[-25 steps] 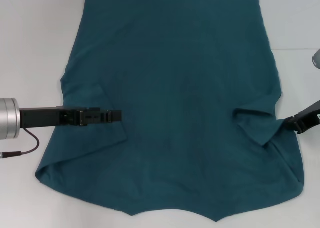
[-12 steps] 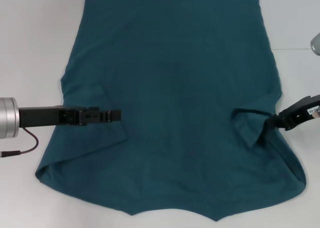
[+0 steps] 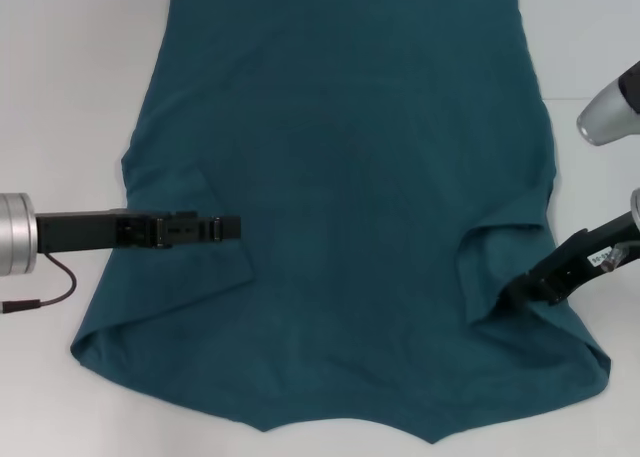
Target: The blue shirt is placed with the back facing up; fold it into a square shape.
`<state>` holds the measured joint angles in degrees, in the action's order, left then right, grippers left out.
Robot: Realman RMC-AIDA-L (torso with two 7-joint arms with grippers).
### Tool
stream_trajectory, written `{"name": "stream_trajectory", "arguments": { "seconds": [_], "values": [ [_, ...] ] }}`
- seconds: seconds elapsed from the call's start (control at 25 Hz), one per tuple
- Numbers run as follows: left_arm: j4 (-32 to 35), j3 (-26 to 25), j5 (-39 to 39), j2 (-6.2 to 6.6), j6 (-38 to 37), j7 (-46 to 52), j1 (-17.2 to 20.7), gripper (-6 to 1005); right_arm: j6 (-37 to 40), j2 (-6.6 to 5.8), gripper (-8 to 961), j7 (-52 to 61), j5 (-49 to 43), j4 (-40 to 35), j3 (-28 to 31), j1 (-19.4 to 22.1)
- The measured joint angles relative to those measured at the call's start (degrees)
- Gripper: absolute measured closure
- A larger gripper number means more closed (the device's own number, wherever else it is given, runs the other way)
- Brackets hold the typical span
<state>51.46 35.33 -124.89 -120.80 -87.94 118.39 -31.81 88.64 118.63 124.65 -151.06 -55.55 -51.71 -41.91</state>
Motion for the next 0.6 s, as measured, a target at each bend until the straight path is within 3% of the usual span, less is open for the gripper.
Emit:
{"name": "stream_trajectory", "arguments": {
  "seconds": [0.28, 0.56, 0.6],
  "values": [
    [-0.11, 0.0, 0.0, -0.05, 0.15, 0.0, 0.08, 36, -1.23, 0.02, 904, 0.1, 0.05, 2.6, -0.56, -0.5],
    [-0.03, 0.0, 0.0, -0.13, 0.15, 0.0, 0.07, 36, -0.68, -1.45, 893, 1.35, 2.56, 3.11, 1.55, -0.56],
    [-0.02, -0.02, 0.0, -0.15, 0.15, 0.0, 0.08, 37, -1.0, -1.63, 847, 1.85, 2.58, 3.11, 2.33, -0.52]
  ]
}}
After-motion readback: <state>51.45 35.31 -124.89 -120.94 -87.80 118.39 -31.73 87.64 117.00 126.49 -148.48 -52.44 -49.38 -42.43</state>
